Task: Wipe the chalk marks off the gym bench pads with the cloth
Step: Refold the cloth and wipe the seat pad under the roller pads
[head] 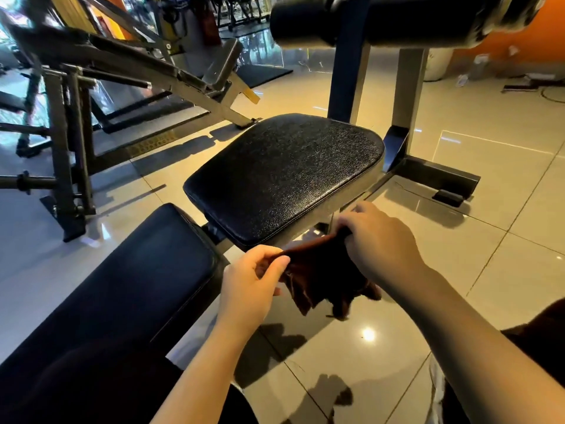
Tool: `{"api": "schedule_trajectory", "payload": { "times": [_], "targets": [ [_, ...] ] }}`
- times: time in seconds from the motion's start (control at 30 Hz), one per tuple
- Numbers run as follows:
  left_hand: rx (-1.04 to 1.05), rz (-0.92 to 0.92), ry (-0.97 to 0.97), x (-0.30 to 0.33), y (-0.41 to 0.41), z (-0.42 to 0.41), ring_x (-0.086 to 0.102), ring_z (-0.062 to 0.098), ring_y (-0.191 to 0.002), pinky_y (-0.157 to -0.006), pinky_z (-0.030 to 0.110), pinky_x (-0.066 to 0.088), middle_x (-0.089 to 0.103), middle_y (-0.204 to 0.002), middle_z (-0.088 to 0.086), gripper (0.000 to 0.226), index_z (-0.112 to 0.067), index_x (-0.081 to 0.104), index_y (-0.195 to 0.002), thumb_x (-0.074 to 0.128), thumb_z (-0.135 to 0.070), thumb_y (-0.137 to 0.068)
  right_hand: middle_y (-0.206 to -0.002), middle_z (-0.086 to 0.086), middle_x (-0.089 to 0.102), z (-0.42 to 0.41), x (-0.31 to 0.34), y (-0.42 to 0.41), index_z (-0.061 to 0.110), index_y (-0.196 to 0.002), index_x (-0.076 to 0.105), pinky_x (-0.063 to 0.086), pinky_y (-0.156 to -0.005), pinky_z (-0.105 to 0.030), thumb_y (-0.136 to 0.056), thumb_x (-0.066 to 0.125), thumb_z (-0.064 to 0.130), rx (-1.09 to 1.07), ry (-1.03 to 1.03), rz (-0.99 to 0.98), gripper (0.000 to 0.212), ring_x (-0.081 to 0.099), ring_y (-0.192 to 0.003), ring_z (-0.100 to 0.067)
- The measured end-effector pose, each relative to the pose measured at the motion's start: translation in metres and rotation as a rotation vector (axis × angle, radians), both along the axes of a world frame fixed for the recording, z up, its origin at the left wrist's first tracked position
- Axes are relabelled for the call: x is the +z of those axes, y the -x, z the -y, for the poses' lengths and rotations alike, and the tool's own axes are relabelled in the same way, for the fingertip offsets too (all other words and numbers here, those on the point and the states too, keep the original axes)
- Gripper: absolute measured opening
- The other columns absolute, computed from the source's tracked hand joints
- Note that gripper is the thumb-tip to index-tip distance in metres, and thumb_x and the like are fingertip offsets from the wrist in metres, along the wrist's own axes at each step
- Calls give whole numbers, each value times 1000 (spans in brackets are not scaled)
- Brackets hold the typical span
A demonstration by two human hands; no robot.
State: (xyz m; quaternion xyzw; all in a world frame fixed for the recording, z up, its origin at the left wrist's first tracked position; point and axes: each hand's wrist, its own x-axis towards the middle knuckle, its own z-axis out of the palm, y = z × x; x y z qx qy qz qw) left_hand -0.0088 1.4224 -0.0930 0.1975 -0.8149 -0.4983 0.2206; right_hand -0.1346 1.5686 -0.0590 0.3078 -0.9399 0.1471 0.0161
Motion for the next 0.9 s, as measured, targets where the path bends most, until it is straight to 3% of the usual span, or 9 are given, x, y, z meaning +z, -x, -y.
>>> {"api": "schedule_trajectory", "payload": {
  "times": [0.13, 0.23, 0.3, 0.37, 0.43, 0.57, 0.7, 0.8, 0.9],
  "targets": [
    [80, -40, 172, 7, 27, 24, 66, 6, -75, -67, 28, 56, 68, -81, -10, 17, -37, 63, -90, 64, -21, -91, -101, 1, 53, 29, -25, 18, 23, -106, 60, 32, -71, -29, -92, 51, 11, -115, 554, 3, 21, 45, -87, -14],
    [129, 28, 315, 13, 49, 49, 62, -2, -80, -70, 22, 54, 64, -82, -18, 16, -41, 58, -91, 61, -25, -93, -112, -1, 55, 71, -53, 17, 12, -119, 59, 37, -92, -23, -89, 57, 9, -124, 973, 9, 30, 44, -101, -5],
    [161, 80, 370, 11, 56, 63, 59, -4, -84, -68, 12, 48, 61, -84, -21, 16, -41, 57, -93, 61, -25, -93, -132, -8, 50, 107, -86, 5, 12, -134, 51, 27, -111, -32, -91, 56, 27, -127, 974, -25, 46, 40, -126, -16],
    [185, 92, 426, 6, 57, 73, 59, -5, -85, -66, 5, 43, 61, -90, -19, 15, -35, 59, -100, 62, -22, -92, -147, -6, 34, 138, -111, -4, 22, -141, 41, 21, -114, -53, -94, 46, 41, -171, 930, -60, 51, 23, -143, -24],
    [191, 77, 479, 1, 58, 79, 58, -5, -89, -70, -1, 40, 62, -97, -13, 18, -27, 61, -109, 60, -19, -93, -154, -2, 22, 157, -124, -4, 25, -143, 36, 24, -112, -61, -99, 37, 47, -212, 996, -69, 49, 9, -149, -20],
    [167, 103, 518, -3, 81, 86, 54, -2, -103, -83, 3, 39, 59, -116, -4, 24, -22, 57, -121, 53, -23, -97, -159, 1, 11, 161, -132, -1, 20, -144, 34, 21, -118, -50, -102, 35, 44, -232, 1219, -55, 48, 6, -150, -17],
    [96, 108, 618, -16, 120, 82, 45, 7, -123, -104, 22, 32, 50, -128, -12, 37, -30, 48, -127, 40, -41, -93, -157, -11, 15, 150, -128, 45, 15, -148, 28, 15, -121, -35, -104, 32, 37, -426, 1482, 66, 50, 11, -149, -21],
    [145, 127, 685, -27, 127, 80, 42, 13, -129, -108, 33, 31, 46, -128, -17, 49, -23, 50, -133, 33, -44, -91, -153, -25, 21, 133, -108, 112, 7, -146, 32, 17, -120, -43, -99, 35, 22, -585, 1614, 103, 49, 22, -144, -39],
    [165, 143, 689, -28, 126, 82, 43, 11, -125, -108, 35, 34, 49, -128, -14, 52, -21, 52, -132, 31, -45, -91, -151, -26, 27, 113, -96, 160, 4, -144, 40, 21, -119, -45, -97, 40, 25, -635, 1610, 94, 51, 24, -143, -35]
  ]
}}
